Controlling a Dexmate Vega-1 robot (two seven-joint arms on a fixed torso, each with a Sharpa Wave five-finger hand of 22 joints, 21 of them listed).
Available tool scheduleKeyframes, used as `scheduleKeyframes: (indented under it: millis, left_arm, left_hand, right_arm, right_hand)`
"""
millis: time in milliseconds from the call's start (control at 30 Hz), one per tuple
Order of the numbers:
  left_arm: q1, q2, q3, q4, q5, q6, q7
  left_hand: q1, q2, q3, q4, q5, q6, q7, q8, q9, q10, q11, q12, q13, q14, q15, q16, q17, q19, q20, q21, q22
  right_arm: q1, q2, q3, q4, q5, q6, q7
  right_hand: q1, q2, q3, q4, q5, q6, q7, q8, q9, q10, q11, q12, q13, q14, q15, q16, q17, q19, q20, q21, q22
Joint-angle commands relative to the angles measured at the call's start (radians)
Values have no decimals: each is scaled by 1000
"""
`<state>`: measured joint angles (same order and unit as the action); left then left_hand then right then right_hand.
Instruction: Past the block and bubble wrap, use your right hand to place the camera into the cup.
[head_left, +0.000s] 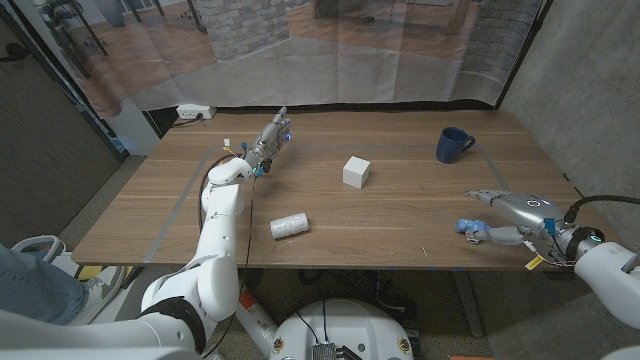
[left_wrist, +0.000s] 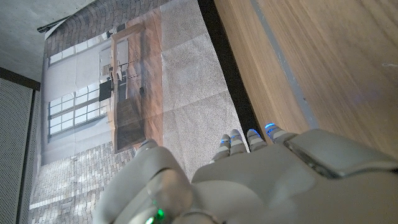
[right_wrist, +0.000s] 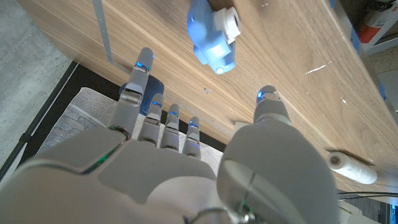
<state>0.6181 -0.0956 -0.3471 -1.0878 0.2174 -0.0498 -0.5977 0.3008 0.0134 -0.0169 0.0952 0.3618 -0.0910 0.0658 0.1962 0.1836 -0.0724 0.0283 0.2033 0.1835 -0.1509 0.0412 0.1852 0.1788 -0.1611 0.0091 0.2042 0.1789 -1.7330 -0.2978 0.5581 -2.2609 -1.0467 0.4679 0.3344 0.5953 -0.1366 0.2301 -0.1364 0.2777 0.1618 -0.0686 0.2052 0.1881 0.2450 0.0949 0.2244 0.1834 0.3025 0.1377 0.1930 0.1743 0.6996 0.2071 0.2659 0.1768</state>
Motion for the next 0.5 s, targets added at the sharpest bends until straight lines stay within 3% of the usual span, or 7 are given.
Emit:
scheduleKeyframes:
  millis: [33, 500]
  left_arm:
    - [-6, 2, 0, 13, 1, -9, 3]
    - [7, 1, 1, -6, 3, 2, -1]
  left_hand:
    - [7, 6, -4, 3, -1, 6, 2, 4, 4, -2, 1, 1, 4, 0, -1, 2, 6, 0, 4, -3, 4]
    - [8, 7, -7, 3, -1, 7, 1, 4, 4, -1, -2, 1, 4, 1, 0, 3, 6, 0, 4, -3, 4]
  right_arm:
    - [-10, -34, -22, -6, -26, -34, 26]
    - [-15, -78, -46, -3, -73, -61, 60]
  right_hand:
    - [18, 1, -3, -3, 5, 13, -3, 9, 5, 7, -2, 2, 2, 11, 0, 3, 4, 13, -5, -1, 2]
    - [30, 6, -4, -3, 8, 14, -15, 5, 5, -8, -8, -5, 2, 2, -10, -5, 4, -3, -1, -17, 2]
